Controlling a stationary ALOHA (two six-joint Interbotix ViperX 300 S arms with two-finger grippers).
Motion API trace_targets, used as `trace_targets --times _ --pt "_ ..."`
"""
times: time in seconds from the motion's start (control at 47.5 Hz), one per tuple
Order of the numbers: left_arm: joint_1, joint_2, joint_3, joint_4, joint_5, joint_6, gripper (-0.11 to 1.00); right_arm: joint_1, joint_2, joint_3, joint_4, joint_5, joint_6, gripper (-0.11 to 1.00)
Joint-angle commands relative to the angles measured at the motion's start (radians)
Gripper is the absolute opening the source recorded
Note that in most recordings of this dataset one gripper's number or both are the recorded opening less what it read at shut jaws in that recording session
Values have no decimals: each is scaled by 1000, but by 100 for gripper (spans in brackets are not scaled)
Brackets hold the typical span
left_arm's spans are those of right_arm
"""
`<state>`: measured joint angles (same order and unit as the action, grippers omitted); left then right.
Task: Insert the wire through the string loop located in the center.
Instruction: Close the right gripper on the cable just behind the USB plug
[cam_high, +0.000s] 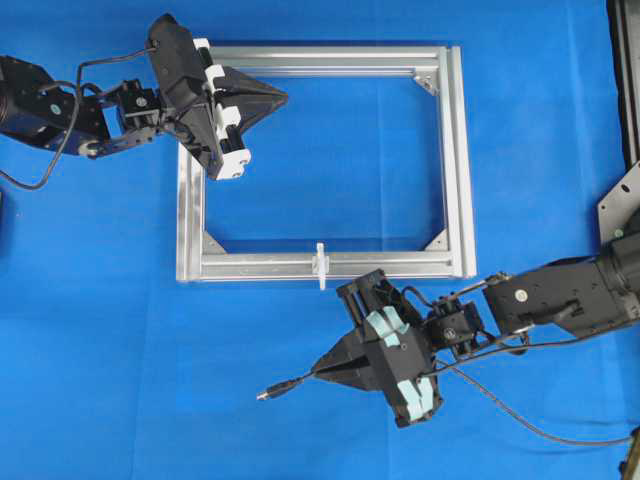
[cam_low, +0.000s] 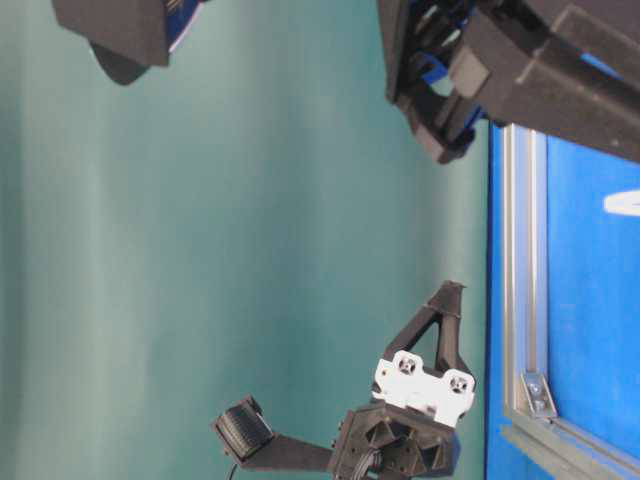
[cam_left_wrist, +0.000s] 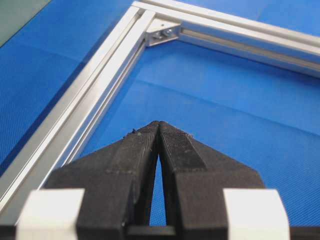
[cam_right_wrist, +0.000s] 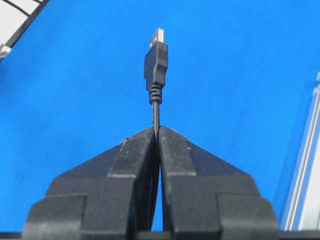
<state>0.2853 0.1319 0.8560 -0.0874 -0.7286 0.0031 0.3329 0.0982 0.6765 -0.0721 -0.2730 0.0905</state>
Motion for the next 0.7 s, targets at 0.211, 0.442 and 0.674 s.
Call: trace_targets --times 0.211,0.442,0.674 --pt "3 -31 -6 3 -6 2 0 8 -37 -26 2 12 3 -2" --pt "3 -31 -8 3 -6 -6 0 8 -37 -25 3 12 3 -2" --pt "3 -31 -9 3 -6 -35 0 8 -37 -25 2 12 3 -2"
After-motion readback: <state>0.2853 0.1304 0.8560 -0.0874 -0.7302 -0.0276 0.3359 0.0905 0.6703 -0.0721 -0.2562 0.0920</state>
